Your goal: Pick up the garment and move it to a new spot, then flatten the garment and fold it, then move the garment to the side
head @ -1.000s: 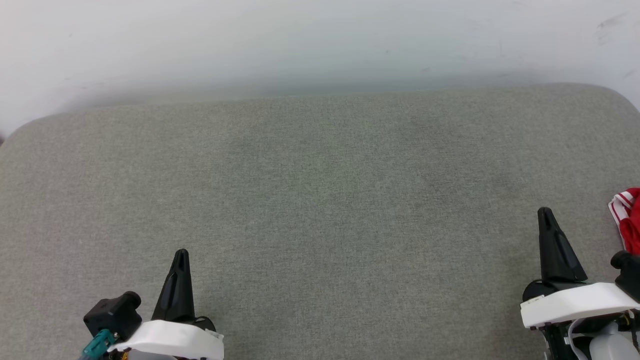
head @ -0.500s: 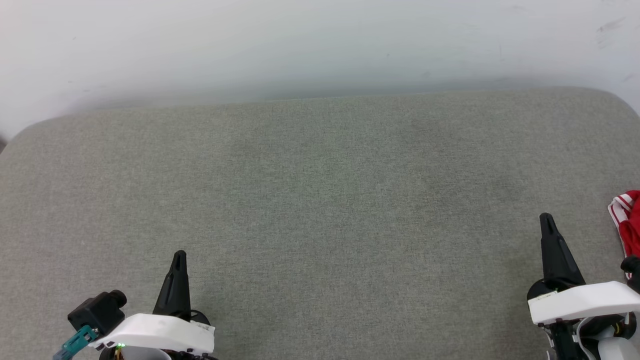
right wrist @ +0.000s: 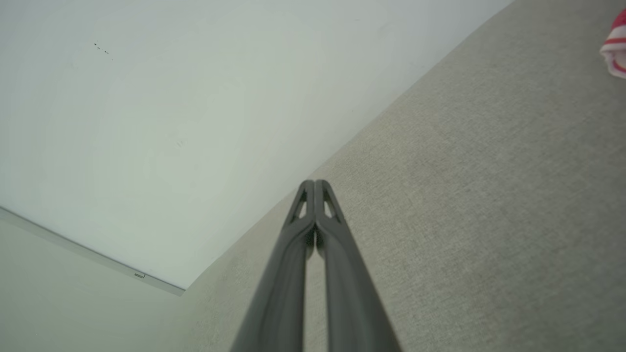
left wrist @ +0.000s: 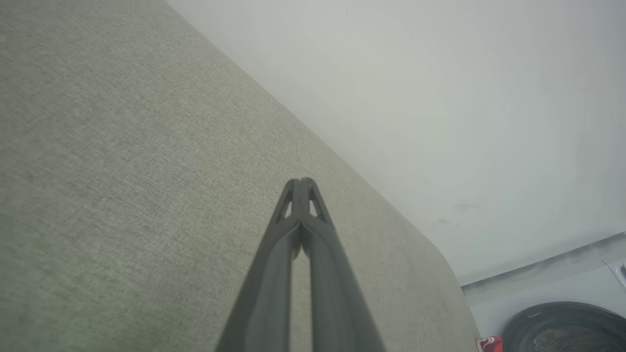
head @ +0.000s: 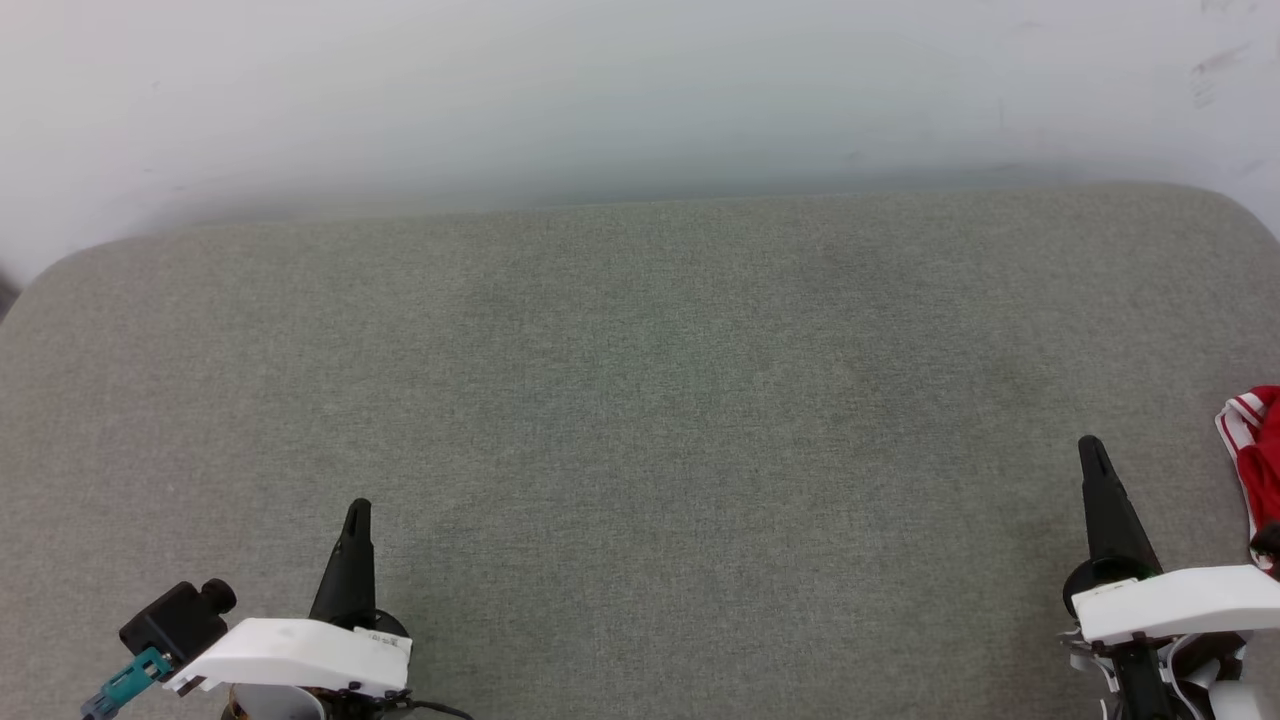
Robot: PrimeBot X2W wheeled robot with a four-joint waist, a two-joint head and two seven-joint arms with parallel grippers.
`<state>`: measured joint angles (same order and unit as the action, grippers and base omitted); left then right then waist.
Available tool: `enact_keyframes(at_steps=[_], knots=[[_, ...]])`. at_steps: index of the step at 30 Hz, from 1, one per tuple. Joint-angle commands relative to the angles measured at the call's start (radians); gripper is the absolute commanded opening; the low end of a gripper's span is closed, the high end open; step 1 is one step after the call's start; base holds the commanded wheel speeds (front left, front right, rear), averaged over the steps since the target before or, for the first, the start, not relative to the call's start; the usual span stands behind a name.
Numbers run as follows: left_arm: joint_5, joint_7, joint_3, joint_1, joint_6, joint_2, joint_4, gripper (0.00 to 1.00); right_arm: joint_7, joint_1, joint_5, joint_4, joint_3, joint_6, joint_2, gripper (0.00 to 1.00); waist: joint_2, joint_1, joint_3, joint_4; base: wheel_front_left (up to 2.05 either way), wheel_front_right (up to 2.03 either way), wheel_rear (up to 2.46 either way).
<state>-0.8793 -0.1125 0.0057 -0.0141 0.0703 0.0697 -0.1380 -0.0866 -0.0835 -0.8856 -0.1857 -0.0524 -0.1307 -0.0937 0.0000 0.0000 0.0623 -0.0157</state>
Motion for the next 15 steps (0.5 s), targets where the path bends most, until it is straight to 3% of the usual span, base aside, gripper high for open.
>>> enact_keyframes(at_steps=[1,15], knots=[[-0.037,0.008,0.006,-0.026,0.007,0.008,0.004,0.0,0.009,-0.019,-0.035,0.008,-0.005,0.0,0.002,0.0,0.0,0.0,-0.001,0.0,0.0,0.0,0.0],[-0.193,0.047,0.019,-0.042,0.02,0.009,-0.018,0.0,0.05,-0.023,-0.183,-0.007,-0.017,0.0,0.01,0.0,0.0,0.0,-0.01,0.003,0.0,0.0,0.0]])
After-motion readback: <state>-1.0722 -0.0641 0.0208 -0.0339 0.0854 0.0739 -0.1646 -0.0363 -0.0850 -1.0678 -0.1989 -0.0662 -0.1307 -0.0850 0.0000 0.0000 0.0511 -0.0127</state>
